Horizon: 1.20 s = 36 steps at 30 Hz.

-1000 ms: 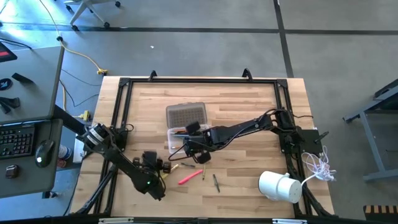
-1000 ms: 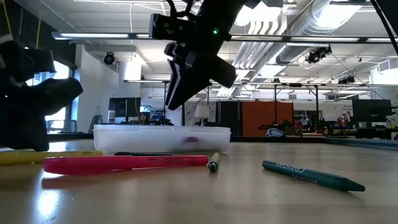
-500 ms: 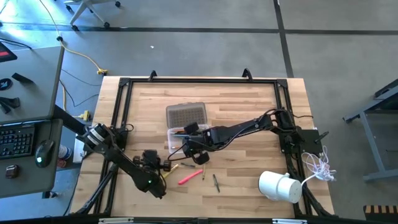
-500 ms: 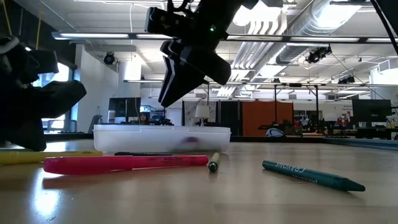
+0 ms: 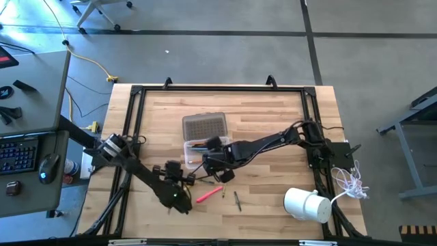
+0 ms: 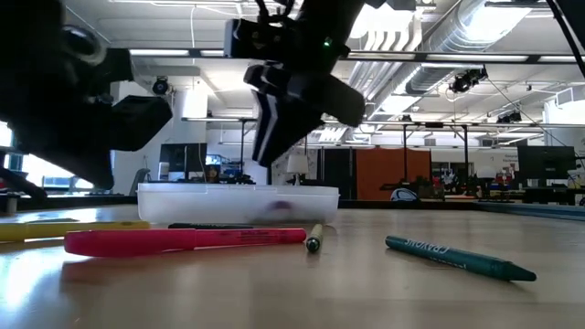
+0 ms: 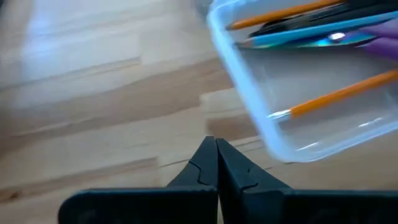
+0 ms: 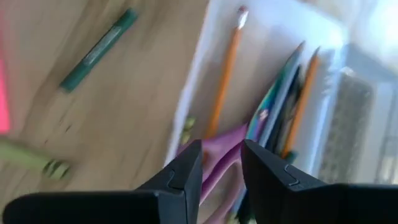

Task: Pick & place school supplies into a supply box
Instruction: Put the blue pencil into the gray supply box

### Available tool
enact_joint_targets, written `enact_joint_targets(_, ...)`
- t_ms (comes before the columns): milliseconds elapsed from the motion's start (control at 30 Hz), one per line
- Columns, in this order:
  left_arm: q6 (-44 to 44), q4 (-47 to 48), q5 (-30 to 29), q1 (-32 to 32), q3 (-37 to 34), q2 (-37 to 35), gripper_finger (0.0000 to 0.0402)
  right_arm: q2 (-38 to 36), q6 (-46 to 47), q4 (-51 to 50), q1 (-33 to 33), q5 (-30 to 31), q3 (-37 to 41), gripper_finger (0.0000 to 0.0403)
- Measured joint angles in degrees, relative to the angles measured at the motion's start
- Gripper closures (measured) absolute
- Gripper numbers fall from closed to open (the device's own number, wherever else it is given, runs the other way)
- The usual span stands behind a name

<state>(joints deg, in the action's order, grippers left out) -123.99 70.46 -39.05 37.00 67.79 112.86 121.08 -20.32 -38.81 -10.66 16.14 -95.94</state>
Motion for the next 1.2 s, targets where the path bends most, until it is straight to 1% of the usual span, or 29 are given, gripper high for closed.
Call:
enact_joint_targets(100, 3.48, 2.33, 0.1, -1.01, 1.5, -0.01, 0.0386, 0.0, 1.67, -3.37, -0.93, 0.57, 0.0, 0.0307)
enact_joint_targets(167, 4.95, 3.22, 1.45, -1.67, 2.87, -0.04, 0.0389, -0.07, 2.59, -5.73, -1.68, 2.12, 0.0, 0.0307)
enact_joint_targets(233, 6.1, 6.35, 2.79, -1.92, 4.99, -0.04, 0.0385, -0.15, 3.67, -7.56, -2.39, 4.23, 0.0, 0.0307)
enact_joint_targets(333, 9.27, 13.0, 4.57, -1.79, 10.23, -0.09, 0.0349, -0.4, 3.77, -9.16, -3.33, 7.35, 0.04, 0.0307)
enact_joint_targets(400, 10.73, 18.69, 6.75, -1.7, 14.48, -0.15, 0.0318, -0.5, 3.78, -8.97, -3.75, 8.12, 0.04, 0.0307)
enact_joint_targets(433, 11.63, 20.0, 7.92, -1.39, 16.59, -0.18, 0.0303, -0.5, 3.78, -8.99, -3.89, 8.11, 0.03, 0.0307)
enact_joint_targets(500, 16.42, 18.56, 8.21, -0.83, 18.92, -1.72, 0.0283, -0.5, 3.78, -9.06, -4.14, 8.1, 0.04, 0.0307)
enact_joint_targets(567, 17.12, 20.08, 7.61, 0.49, 21.04, -3.7, 0.0274, -0.52, 3.91, -9.16, -4.31, 7.95, 0.04, 0.0307)
enact_joint_targets(633, 17.23, 19.31, 6.77, 1.51, 22.09, -5.07, 0.0275, -0.52, 4.91, -9.77, -4.46, 7.96, 0.04, 0.0307)
enact_joint_targets(733, 16.62, 19.7, 7.32, 4.48, 21.67, -7.1, 0.0292, -0.74, 6.23, -10.19, -4.52, 8.2, 0.04, 0.0307)
enact_joint_targets(767, 15.06, 19.68, 7.68, 5.64, 21.81, -7.34, 0.0299, -0.83, 6.72, -10.45, -4.52, 8.17, 0.04, 0.0307)
enact_joint_targets(833, 10.79, 19.49, 6.67, 9.1, 20.29, -7.01, 0.0317, -0.85, 6.89, -10.62, -4.52, 8.32, 0.04, 0.0307)
enact_joint_targets(900, 6.36, 16.44, 5.11, 12.27, 17.99, -5.51, 0.0335, -0.85, 6.89, -10.45, -4.47, 8.22, 0.04, 0.0307)
enact_joint_targets(1000, -2.32, 13.07, 4.64, 16.3, 12.96, -3.2, 0.036, -0.85, 7.86, -10.13, -4.43, 8.18, 0.04, 0.0307)
enact_joint_targets(1067, -8.04, 8.96, 3.03, 17.29, 9.63, -1.62, 0.0368, -0.87, 8.72, -10.02, -4.43, 7.83, 0.04, 0.0307)
enact_joint_targets(1133, -8.87, 4.94, 2.88, 17.39, 6.13, -0.51, 0.0369, -0.87, 8.94, -9.75, -4.44, 7.51, 0.04, 0.0307)
enact_joint_targets(1200, -8.46, 2.44, 3.22, 16.32, 3.89, -0.26, 0.0359, -0.87, 9.62, -9.59, -4.52, 7.5, 0.04, 0.0307)
